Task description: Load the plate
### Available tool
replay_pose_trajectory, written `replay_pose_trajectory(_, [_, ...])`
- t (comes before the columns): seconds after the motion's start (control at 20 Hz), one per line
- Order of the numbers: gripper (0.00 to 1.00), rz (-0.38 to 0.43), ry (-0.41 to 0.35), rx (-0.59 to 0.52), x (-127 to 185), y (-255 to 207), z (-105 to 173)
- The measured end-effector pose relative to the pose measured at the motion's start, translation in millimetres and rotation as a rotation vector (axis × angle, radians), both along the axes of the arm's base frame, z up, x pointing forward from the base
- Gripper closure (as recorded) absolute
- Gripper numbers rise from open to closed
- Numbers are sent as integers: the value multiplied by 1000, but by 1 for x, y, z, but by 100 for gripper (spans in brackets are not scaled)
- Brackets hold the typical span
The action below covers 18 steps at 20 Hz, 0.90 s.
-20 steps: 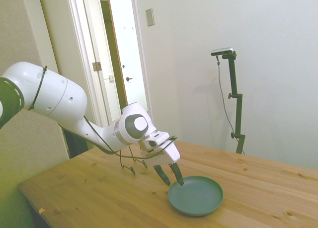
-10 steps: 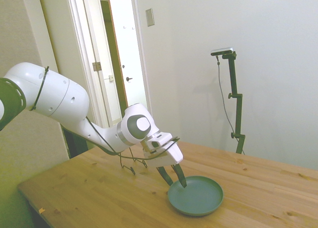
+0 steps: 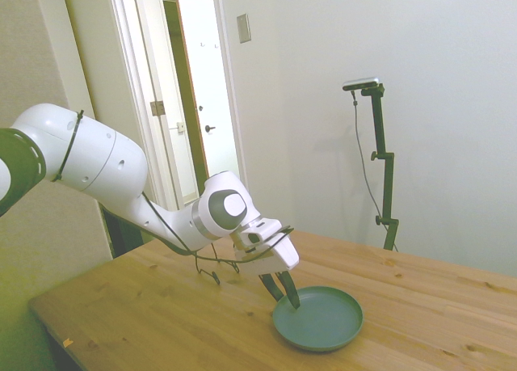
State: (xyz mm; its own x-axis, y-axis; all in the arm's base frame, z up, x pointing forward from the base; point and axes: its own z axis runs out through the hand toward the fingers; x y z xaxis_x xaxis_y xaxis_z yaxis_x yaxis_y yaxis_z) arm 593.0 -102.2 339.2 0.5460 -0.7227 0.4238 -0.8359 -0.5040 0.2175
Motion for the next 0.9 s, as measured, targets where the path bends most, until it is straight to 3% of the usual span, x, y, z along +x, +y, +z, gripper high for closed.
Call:
replay_pose_trajectory(0.6, [100, 15, 8, 22, 1, -1, -2])
replay_pose_trajectory(0.9, [100, 41, -53, 137, -9, 18, 28])
